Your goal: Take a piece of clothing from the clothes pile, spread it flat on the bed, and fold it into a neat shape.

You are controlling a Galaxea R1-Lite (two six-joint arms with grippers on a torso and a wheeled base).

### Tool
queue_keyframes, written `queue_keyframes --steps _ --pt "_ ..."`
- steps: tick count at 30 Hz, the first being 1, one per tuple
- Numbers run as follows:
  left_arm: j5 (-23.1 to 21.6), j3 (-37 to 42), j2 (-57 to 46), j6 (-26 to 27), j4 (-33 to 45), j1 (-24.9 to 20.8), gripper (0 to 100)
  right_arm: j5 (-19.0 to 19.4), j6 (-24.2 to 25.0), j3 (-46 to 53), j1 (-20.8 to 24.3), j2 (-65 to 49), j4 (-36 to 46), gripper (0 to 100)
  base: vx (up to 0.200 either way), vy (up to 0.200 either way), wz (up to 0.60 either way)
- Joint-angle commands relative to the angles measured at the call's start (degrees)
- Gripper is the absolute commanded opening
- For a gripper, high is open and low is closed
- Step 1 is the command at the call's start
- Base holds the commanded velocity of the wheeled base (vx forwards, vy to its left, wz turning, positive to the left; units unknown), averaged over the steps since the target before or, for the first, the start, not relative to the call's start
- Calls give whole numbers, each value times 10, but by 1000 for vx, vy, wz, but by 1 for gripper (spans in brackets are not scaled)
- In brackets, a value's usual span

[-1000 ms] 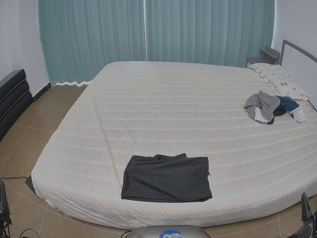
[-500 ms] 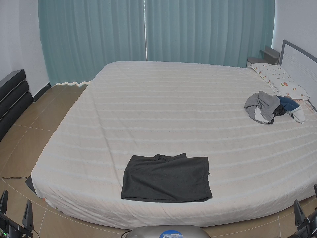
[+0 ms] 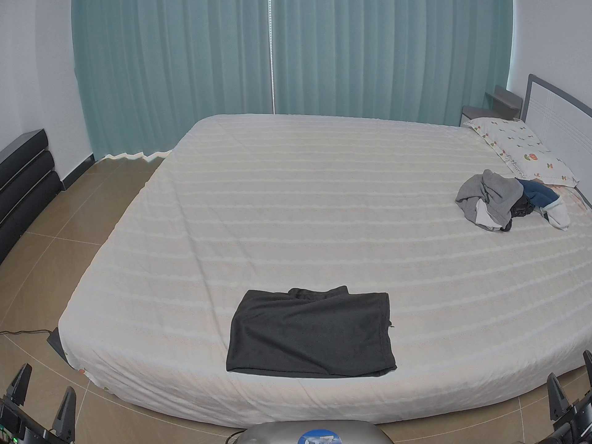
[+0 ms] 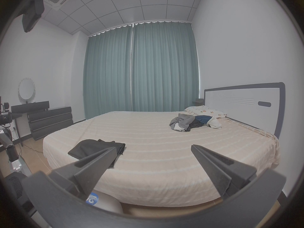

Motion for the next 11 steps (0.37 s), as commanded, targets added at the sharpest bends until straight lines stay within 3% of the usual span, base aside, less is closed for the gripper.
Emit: queue_keyframes --steps 1,11 --pt "2 9 -6 17 0 0 100 0 -1 5 0 -6 1 100 0 0 0" --pt "5 9 -6 14 1 0 100 1 3 4 0 -6 1 100 0 0 0"
